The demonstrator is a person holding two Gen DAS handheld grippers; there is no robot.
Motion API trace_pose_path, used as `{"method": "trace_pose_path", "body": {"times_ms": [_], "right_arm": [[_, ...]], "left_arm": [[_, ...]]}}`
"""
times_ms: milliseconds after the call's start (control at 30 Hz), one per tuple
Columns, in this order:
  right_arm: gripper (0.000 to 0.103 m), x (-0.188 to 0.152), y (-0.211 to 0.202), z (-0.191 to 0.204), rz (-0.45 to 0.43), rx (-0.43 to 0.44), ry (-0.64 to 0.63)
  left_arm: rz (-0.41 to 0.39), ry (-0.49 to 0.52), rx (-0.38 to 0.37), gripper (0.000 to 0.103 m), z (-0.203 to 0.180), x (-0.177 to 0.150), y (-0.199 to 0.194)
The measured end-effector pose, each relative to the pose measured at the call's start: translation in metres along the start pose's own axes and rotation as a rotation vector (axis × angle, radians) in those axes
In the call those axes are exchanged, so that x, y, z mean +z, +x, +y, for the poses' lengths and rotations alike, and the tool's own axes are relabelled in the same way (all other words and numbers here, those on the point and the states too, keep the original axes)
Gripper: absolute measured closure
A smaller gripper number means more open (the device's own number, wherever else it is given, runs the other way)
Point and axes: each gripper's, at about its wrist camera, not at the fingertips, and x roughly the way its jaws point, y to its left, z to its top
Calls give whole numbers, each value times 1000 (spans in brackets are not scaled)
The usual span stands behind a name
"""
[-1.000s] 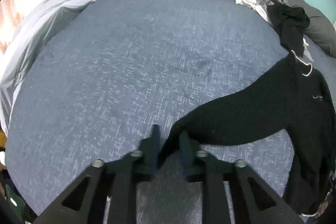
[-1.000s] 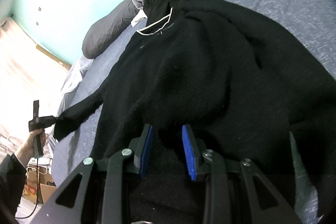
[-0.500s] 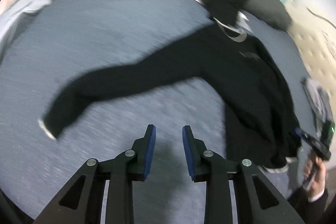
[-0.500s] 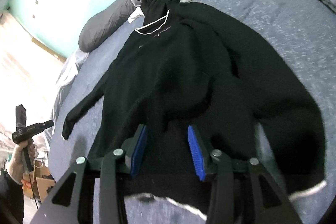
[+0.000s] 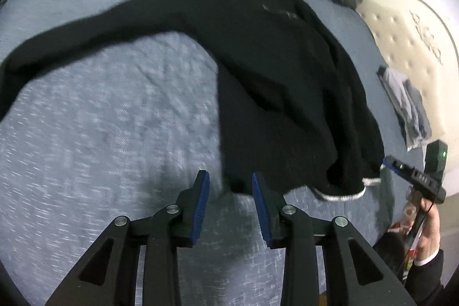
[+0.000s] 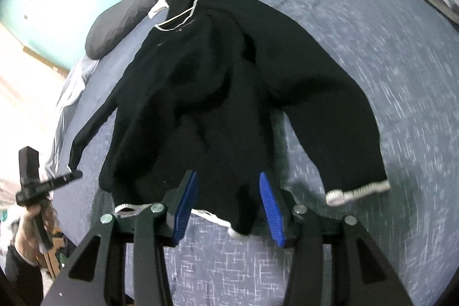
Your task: Fold clothes
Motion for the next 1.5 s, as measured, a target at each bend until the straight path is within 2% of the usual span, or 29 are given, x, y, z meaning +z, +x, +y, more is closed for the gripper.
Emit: {"method": "trace_pose_path", "body": {"times_ms": [167, 333, 467, 600, 633, 700, 800, 900, 1133, 1167, 1200, 1367, 1500], "right_arm": [[57, -13, -2, -12, 5, 1, 45], [57, -18, 6, -11, -19, 42, 58], [57, -18, 8, -22, -35, 40, 86], [57, -18, 12, -31, -39, 43, 123], [57, -18, 12, -30, -39, 43, 120], [57, -18, 13, -29, -40, 44, 115], [57, -18, 15, -28, -39, 44, 108], [57, -17, 14, -28, -41, 48, 110], [57, -17, 10, -28, -52, 61, 121], [57, -17, 9, -28, -54, 62, 123], [57, -17, 9, -28, -55, 64, 124], [57, -17, 7, -26, -61, 75, 128], [57, -17, 6, -22, -63, 83, 126]], "left_arm": [[15, -13, -27, 59, -1, -10, 16], [25, -9, -39, 58, -2, -13, 28], [19, 12, -59, 56, -10, -16, 35], [8, 44, -31, 58, -19, -17, 40], [8, 50, -29, 60, -20, -17, 41], [8, 62, -26, 80, -22, -16, 41], [-8, 99, -15, 90, -29, -13, 33], [-35, 110, -18, 92, -34, -9, 15], [-125, 81, -52, 95, -22, -4, -63], [-122, 78, -43, 95, -21, -4, -65], [-105, 75, -19, 102, -17, -8, -65], [-34, 13, 62, 103, 14, -25, -54], [-34, -30, 29, 103, 23, -34, -42]]}}
